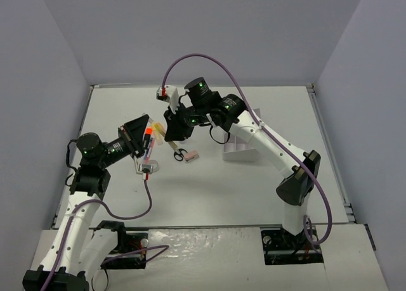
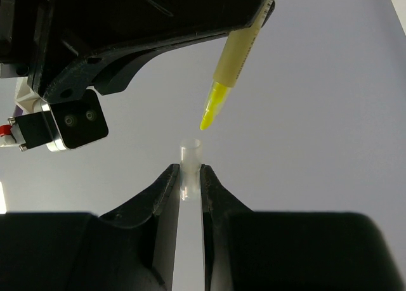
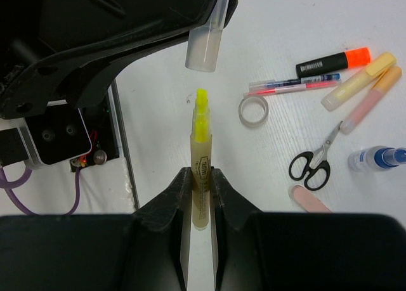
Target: Sort the stationery into containers
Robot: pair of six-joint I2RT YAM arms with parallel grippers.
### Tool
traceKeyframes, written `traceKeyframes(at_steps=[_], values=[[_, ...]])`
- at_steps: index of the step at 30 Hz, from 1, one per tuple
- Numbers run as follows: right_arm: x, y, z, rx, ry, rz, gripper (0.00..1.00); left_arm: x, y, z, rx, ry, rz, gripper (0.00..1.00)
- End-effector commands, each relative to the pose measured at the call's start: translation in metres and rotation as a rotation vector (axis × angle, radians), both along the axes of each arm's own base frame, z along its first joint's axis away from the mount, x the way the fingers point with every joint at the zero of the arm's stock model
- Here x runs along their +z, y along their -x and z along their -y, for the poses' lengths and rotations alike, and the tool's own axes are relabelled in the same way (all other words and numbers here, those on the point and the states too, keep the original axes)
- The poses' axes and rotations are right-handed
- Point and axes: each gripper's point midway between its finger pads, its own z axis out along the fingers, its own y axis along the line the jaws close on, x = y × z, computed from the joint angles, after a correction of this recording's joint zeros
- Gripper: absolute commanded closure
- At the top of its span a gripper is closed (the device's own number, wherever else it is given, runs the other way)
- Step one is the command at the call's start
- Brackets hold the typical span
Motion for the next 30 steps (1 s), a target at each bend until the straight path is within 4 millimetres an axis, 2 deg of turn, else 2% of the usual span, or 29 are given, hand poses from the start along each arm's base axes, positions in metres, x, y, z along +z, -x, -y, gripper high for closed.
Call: traceKeyframes(at_steps=[1,21,30], values=[[0.0351,-0.0033,-0.0016,0.002,-0.08,0.065,1.0,0.0509,0.0191,0.0101,-0.04,-0.213,0.423,1.0],[0.0355,-0.0042,-0.0052,0.003,-0.088,0.053,1.0,0.0438,0.0281,0.0141,-0.074,-0.23,0.413,1.0],[0.0372,0.0001,-0.0049,0.017,-0.096,0.04,1.0,0.0428,0.0194,0.0092,-0.034,-0.244,0.392,1.0]])
